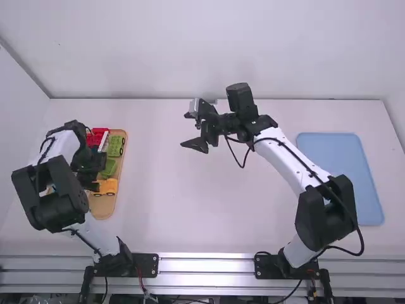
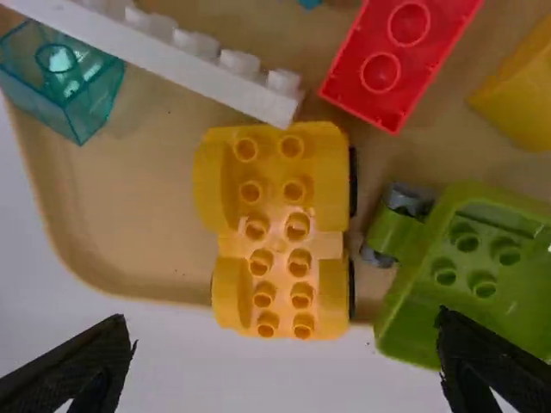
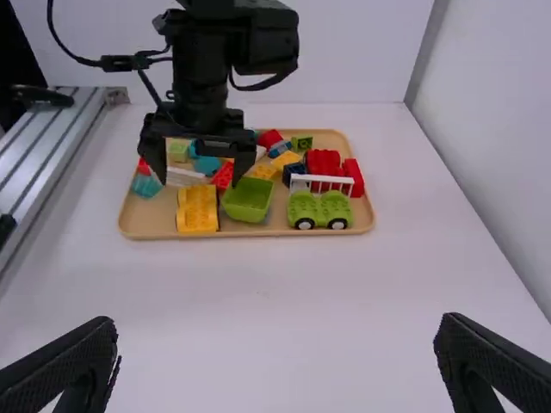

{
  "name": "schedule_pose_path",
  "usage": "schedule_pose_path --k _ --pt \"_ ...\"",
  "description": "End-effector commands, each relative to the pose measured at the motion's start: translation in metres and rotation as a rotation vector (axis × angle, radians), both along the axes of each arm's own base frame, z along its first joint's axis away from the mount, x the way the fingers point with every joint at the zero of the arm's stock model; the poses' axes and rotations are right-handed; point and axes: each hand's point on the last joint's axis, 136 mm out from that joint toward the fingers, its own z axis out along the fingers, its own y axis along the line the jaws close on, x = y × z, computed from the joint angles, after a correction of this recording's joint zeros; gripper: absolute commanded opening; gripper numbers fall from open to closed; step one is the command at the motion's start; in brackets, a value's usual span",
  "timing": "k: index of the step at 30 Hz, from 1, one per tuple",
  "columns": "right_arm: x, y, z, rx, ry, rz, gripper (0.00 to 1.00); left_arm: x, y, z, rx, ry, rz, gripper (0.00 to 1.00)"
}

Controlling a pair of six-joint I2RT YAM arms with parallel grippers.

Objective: Assemble lego blocks to make yellow taxi

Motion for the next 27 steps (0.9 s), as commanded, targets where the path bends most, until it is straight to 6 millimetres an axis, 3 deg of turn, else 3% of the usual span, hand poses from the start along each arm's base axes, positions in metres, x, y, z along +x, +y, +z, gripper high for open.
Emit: schedule_pose_path --k 1,6,15,20,24,27 --pt "0.007 0.002 0.007 -0.003 -0.019 -0.018 0.98 -0.005 -0.005 -0.009 -0.011 0.016 -0.037 0.89" --pt "0.006 0.002 0.007 -0.001 -0.013 -0.016 0.98 -0.01 -0.009 -0.022 -0.019 0.014 -0.049 0.82" --pt "0.006 0.002 0.007 -0.002 -0.014 -0.017 0.98 -0.007 -0.012 -0.027 -0.024 -0.004 -0.055 0.79" --pt "0.007 0.002 0.007 -0.003 -0.017 -0.02 0.98 0.006 0.003 0.001 -0.012 -0.034 -0.053 0.77" --pt "0.007 0.001 0.006 -0.005 -0.012 -0.02 0.98 -0.003 0.005 0.024 -0.002 0.035 -0.056 0.77" --pt "0.007 0.002 0.006 -0.004 -0.016 -0.02 0.98 -0.014 0.002 0.026 0.006 0.095 -0.072 0.76"
